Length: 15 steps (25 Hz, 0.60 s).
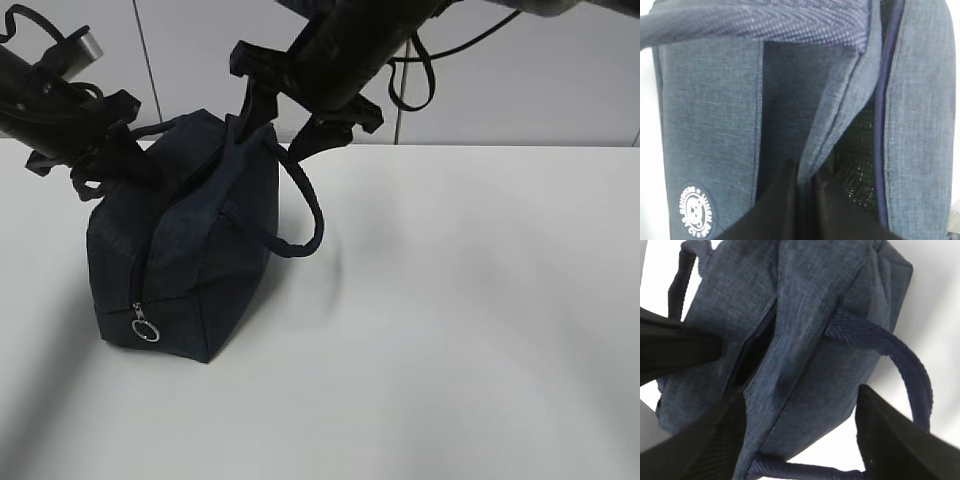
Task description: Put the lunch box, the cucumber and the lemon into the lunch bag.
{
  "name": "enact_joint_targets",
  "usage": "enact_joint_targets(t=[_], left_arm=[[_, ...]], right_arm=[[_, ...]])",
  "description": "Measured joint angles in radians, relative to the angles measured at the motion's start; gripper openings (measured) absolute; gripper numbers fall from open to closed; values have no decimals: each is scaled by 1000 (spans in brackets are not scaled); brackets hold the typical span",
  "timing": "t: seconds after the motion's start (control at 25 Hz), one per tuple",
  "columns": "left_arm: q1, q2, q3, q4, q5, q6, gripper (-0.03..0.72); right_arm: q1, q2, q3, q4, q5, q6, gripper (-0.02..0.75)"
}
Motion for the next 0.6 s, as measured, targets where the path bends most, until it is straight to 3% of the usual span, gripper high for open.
enact_joint_targets(t=[0.6], left_arm=[[0,0,0,9,0,0,20]], right_arm=[[17,94,0,81,-17,14,509]])
